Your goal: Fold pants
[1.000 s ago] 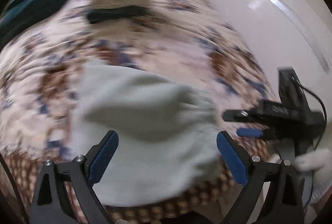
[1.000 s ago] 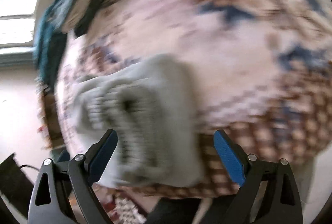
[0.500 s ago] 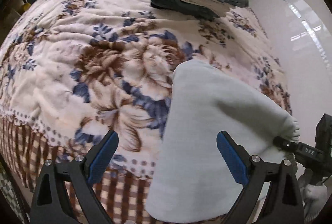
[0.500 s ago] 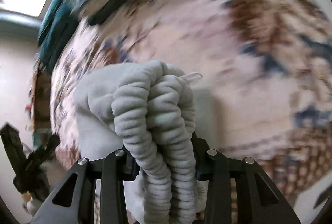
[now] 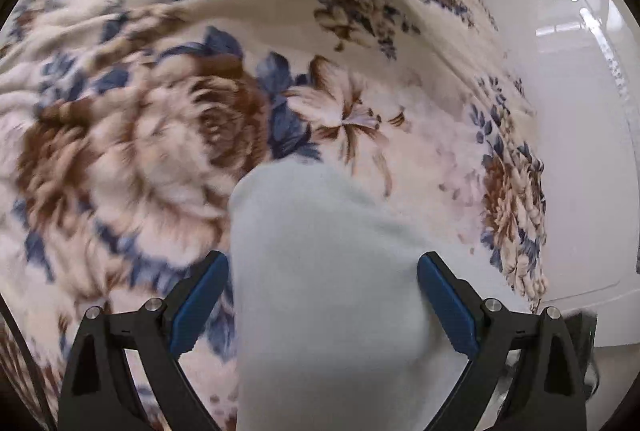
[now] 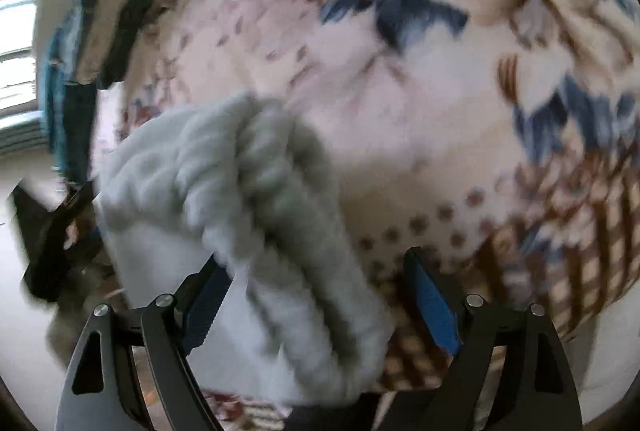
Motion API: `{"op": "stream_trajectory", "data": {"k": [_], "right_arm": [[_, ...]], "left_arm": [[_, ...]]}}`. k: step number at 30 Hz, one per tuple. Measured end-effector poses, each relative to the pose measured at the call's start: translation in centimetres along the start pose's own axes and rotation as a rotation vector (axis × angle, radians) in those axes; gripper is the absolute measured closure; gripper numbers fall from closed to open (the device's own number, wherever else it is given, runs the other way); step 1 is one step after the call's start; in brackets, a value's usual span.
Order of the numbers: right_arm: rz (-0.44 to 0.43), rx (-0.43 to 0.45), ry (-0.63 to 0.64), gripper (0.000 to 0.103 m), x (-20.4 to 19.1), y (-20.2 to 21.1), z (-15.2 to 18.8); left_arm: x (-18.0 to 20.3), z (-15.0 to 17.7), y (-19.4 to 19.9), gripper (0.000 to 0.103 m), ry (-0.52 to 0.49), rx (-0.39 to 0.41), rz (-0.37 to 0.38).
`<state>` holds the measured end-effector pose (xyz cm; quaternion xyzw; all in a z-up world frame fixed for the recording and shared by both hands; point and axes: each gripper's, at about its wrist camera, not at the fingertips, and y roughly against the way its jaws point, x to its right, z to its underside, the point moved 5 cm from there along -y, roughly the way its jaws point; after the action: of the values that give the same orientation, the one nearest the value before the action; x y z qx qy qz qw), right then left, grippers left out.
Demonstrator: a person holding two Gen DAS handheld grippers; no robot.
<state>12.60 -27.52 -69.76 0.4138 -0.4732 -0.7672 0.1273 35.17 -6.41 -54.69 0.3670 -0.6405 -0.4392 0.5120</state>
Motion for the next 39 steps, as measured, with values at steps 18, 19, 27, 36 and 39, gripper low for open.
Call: {"op": "stream_trajectory", "data": {"k": [18,19,27,36,39], "right_arm": [[-0.098,0.022,0.041,0.025,-4.0,1.4,-5.0],[-0.096,0.010,0.005,0.036,-4.3,0.0,-6.4],[0.069,-0.094,-0.081,0.030,-2.6,-1.0,-8.4],[0.122,-0.120,0.648,0.015,-26.5,-3.3,-9.5],[0.136,-0.299,0.671,0.016,-30.9,-9.8,-10.3]], "left_arm": [[0.8,1.5,2.7,0.005,-0.035,0.007,0.030],[0.6,1.9,2.1,0.005,-0.031,-0.008,0.026],[-0.7,6.6,2.0,0.005,0.003,-0.001,0.009],[-2.1,12.1,6.1,0.005,0.112,0.091,0.030],[-2.4,14.3,4.4,0.005,0.141,0.049,0.051]]}}
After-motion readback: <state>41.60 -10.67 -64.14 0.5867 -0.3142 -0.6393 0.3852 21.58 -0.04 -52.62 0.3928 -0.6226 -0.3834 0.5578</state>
